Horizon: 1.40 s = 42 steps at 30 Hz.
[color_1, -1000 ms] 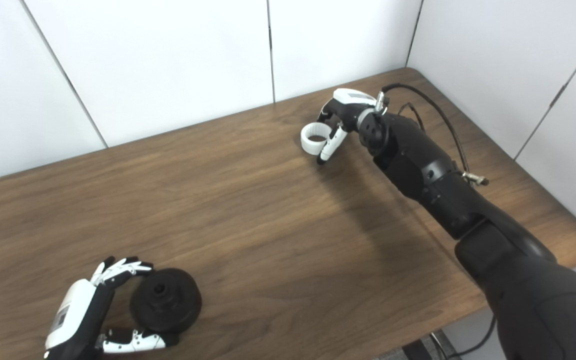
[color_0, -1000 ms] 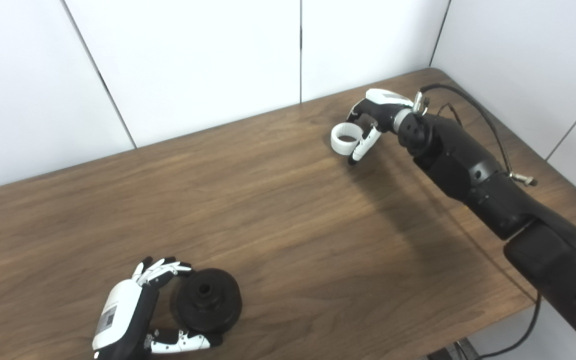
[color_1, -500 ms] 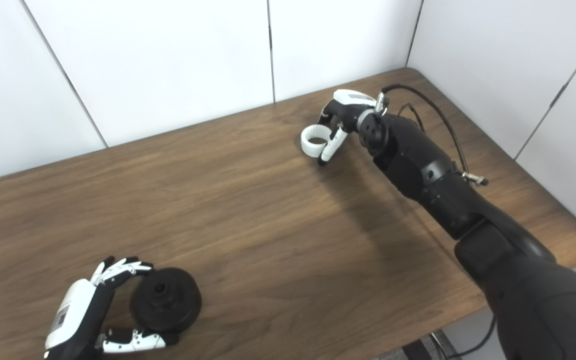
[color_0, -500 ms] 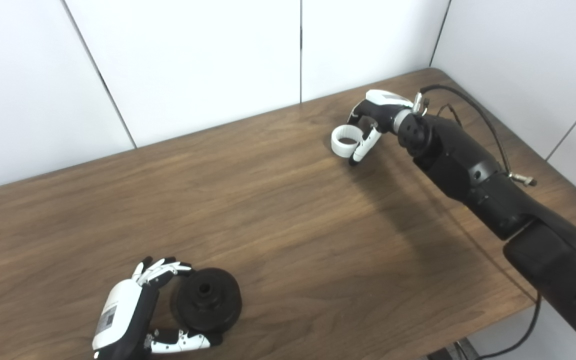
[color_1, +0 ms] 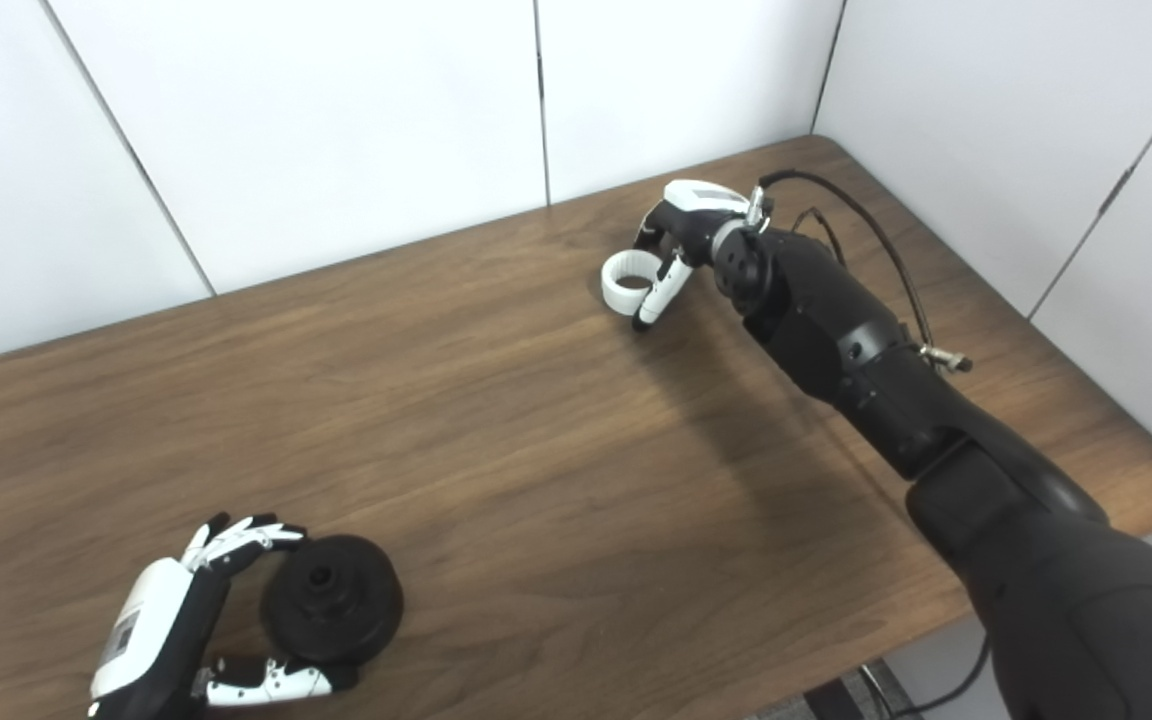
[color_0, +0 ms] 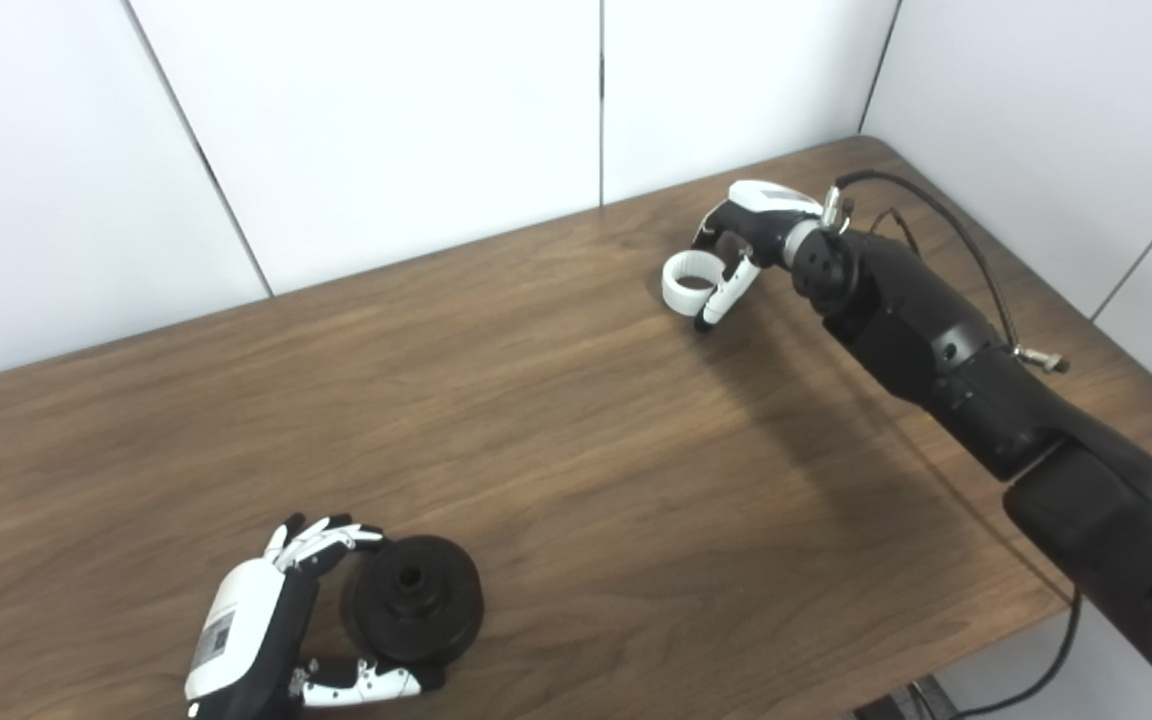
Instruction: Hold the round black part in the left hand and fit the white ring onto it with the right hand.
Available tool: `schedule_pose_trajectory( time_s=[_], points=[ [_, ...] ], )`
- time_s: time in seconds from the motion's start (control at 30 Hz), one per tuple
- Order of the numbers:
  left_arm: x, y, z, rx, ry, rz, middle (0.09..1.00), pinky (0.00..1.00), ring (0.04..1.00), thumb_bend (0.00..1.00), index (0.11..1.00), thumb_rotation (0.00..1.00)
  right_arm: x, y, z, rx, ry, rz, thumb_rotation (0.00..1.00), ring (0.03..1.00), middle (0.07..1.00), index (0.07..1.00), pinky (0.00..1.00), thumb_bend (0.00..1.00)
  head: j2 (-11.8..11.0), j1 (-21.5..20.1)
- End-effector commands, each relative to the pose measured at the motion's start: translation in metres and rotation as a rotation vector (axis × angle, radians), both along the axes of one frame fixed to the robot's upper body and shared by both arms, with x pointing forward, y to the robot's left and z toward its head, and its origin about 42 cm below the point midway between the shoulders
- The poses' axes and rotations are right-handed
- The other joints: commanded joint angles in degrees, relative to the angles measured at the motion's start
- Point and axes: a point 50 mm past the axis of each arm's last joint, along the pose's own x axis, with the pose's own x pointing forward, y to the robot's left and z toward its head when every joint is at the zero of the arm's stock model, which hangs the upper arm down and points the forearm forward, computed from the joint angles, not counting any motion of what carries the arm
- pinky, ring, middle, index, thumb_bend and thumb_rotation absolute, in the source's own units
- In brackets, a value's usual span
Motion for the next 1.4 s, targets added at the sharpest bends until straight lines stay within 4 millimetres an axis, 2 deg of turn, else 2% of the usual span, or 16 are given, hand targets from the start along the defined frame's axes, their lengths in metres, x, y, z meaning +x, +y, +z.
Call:
schedule_pose_trajectory(
  time_s=[0.0,0.67,0.87,0.9,0.93,0.97,1.07,1.37],
  points=[
    [-0.0039,0.0006,-0.0036,0.024,0.042,-0.008,0.78,1.0,0.871,0.52,0.484,0.05,0.013,0.003,0.0284,-0.019,-0.084,0.011,0.21,0.908,0.842,0.671,0.92,0.91,0.0,0.0],
    [-0.0038,0.0001,-0.0033,0.023,0.04,-0.007,0.781,1.0,0.871,0.52,0.484,0.05,0.0157,0.0094,0.0317,-0.014,-0.08,0.013,0.21,0.903,0.841,0.657,0.96,0.9,0.6,0.1],
    [-0.004,-0.0007,-0.0026,0.023,0.041,-0.008,0.78,1.0,0.871,0.52,0.483,0.05,0.015,0.0095,0.0303,-0.011,-0.095,0.026,0.17,0.885,0.809,0.591,0.94,0.88,0.6,0.2],
    [-0.0039,-0.0007,-0.0026,0.023,0.04,-0.008,0.78,1.0,0.871,0.52,0.483,0.05,0.0146,0.0097,0.0298,-0.008,-0.101,0.031,0.16,0.878,0.803,0.54,0.94,0.7,0.6,0.2],
    [-0.0039,-0.0007,-0.0025,0.024,0.039,-0.009,0.779,1.0,0.871,0.52,0.483,0.05,0.0143,0.0097,0.0294,-0.007,-0.106,0.035,0.15,0.87,0.795,0.508,0.93,0.6,0.6,0.2],
    [-0.0038,-0.0008,-0.0024,0.025,0.039,-0.01,0.779,1.0,0.87,0.52,0.483,0.05,0.0139,0.0098,0.0291,-0.011,-0.11,0.044,0.14,0.869,0.791,0.496,0.92,0.56,0.6,0.2],
    [-0.0041,-0.001,-0.0017,0.024,0.041,-0.009,0.781,1.0,0.873,0.52,0.483,0.05,0.0124,0.01,0.0297,-0.035,-0.116,0.068,0.14,0.883,0.796,0.485,0.92,0.53,0.7,0.2],
    [-0.0043,-0.0014,-0.002,0.024,0.04,-0.01,0.782,1.0,0.873,0.52,0.483,0.05,0.0123,0.0086,0.0293,-0.048,-0.112,0.073,0.14,0.903,0.804,0.484,0.96,0.52,0.8,0.2]
  ],
)
